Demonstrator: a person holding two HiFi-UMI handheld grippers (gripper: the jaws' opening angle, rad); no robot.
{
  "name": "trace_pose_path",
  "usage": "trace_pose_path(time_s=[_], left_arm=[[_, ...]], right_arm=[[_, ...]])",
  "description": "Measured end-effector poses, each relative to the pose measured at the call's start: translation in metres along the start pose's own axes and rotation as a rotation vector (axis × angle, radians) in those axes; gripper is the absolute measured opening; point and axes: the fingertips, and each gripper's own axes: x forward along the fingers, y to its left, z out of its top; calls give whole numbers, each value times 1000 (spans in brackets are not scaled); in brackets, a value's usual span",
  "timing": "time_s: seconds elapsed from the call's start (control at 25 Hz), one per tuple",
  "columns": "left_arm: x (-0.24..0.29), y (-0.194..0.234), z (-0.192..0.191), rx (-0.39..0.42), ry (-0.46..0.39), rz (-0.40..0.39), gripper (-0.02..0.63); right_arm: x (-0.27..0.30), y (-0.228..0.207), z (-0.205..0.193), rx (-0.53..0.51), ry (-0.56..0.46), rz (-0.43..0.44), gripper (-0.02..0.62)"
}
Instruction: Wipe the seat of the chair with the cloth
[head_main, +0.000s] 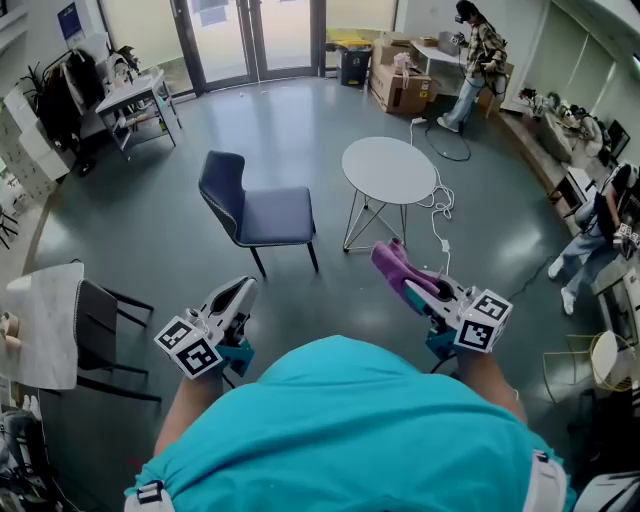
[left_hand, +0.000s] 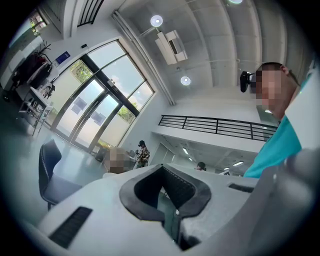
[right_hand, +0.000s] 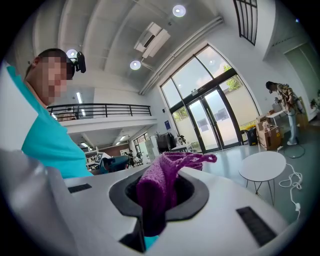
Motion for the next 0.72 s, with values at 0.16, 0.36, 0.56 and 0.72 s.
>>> trace_pose_path(time_s=[0.16, 0.36, 0.56, 0.72], left_arm=[[45, -28, -29, -8, 18, -11, 3], [76, -44, -42, -14, 53, -45, 3], [80, -43, -46, -22, 78, -52, 3], [93, -31, -47, -30, 82, -53, 3]], right_arm=[[-49, -33, 1, 9, -12, -13, 49], [-73, -50, 2, 21, -24, -38, 49], [-78, -54, -7, 47, -26, -55, 49], [-71, -69, -9, 54, -30, -55, 49]])
